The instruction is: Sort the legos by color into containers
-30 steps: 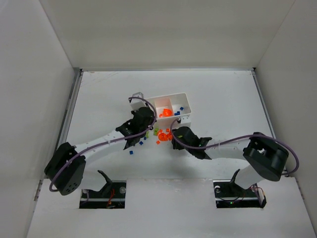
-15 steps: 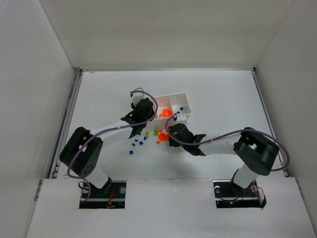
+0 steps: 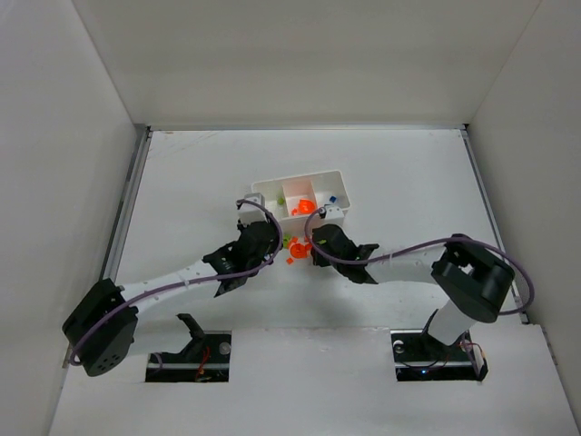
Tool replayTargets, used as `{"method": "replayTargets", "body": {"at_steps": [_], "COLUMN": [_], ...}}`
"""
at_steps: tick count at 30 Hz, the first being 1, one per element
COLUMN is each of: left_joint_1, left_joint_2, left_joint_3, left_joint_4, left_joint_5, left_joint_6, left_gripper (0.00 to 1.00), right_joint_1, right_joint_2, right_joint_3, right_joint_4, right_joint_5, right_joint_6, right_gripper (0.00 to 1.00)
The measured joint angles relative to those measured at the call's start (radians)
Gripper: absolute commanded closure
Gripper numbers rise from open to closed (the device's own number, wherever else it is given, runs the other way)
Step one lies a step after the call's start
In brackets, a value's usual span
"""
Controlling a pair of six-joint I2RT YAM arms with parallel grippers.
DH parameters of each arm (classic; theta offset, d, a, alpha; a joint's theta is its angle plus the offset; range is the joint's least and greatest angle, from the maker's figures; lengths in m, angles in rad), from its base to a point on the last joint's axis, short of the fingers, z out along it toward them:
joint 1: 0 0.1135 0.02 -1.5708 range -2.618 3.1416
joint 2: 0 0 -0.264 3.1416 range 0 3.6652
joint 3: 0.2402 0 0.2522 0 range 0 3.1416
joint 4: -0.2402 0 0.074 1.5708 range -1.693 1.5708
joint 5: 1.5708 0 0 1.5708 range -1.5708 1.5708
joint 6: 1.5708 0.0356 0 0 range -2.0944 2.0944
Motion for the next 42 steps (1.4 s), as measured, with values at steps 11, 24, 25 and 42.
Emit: {"method": "replayTargets", "body": {"at_steps": [11,24,25,42], "left_joint_1": [-0.050,-0.049,-0.049,-0.038], "left_joint_2": [0.078,0.200,0.205,0.301], "left_joint_3": [-0.045,-0.045,-0.045,-0.018], "left_joint_4": [-0.061,-0.032,-0.031,0.025], "left_joint_5": [-0.060,-0.065,-0.066,-0.078], "left_joint_6": [-0.030,-0.032,-0.032,-0.028], "left_gripper": [0.66,0.72,0.72,0.73], "right_joint_1": [0.005,-0.135,-0.137,-0.034], "right_joint_2": [-0.292,-0.043,-0.030,-0.152], "right_joint_3": [0.011,0.319,0.319,0.106], "right_joint_4": [-0.108,-0.074,-0.075,-0.043], "right_joint_5": [0.012,-0.078,-0.084,-0.078], "right_joint_6": [-0.031,-0.120,-0.124,-0.101], "right_gripper": [0.80,0.56,0.55,0.59]}}
